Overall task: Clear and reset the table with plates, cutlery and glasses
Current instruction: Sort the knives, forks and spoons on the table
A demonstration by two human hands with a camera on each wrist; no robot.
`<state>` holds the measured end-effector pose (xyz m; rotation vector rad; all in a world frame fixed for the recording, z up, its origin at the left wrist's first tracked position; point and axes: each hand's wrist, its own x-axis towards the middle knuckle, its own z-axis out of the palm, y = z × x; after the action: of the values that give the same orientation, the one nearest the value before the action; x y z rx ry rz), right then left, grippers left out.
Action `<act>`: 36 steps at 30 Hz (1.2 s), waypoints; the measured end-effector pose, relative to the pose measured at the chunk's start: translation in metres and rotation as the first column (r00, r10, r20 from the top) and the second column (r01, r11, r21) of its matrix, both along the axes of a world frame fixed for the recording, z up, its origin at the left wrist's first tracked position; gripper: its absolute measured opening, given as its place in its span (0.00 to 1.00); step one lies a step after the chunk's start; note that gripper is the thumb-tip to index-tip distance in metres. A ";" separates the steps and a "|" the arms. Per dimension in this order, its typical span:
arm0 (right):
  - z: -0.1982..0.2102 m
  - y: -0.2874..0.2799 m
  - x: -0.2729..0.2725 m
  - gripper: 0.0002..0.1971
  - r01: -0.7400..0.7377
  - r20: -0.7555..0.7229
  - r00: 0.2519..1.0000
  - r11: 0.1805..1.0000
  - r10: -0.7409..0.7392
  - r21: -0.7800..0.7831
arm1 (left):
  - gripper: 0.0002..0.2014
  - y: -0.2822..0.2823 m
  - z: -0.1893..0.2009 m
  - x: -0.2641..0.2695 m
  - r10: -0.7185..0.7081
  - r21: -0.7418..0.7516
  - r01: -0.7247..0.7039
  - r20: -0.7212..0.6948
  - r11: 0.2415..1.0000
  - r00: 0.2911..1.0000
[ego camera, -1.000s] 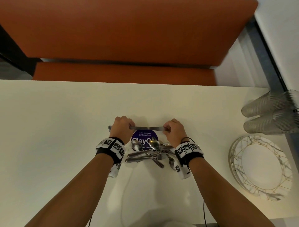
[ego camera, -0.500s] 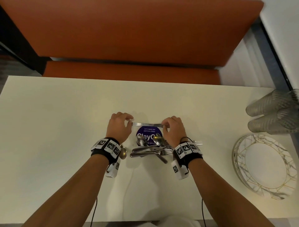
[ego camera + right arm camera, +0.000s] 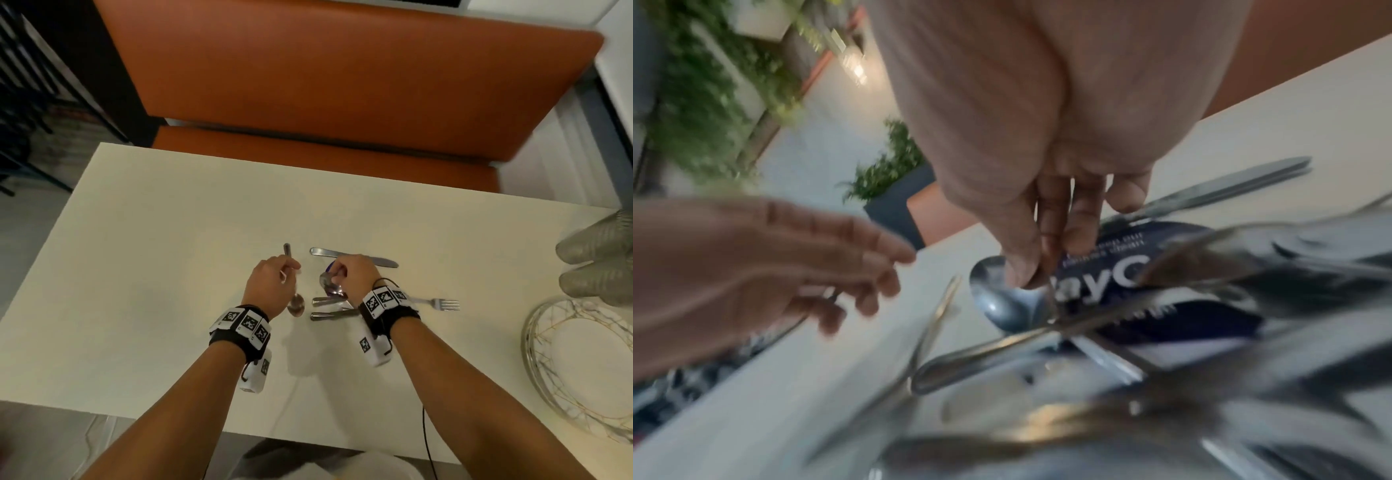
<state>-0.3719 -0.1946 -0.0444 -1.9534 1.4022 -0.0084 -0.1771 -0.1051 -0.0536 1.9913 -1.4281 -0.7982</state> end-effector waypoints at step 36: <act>-0.010 0.076 0.063 0.14 0.190 -0.209 0.964 0.977 -0.166 0.098 | 0.13 0.036 0.022 0.037 0.295 0.134 -0.264 -0.353 0.955 0.888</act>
<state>-0.3090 -0.1190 -0.0549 -1.7649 1.6679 0.1878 -0.1401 -0.0686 -0.0318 1.9198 -0.8804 -1.0460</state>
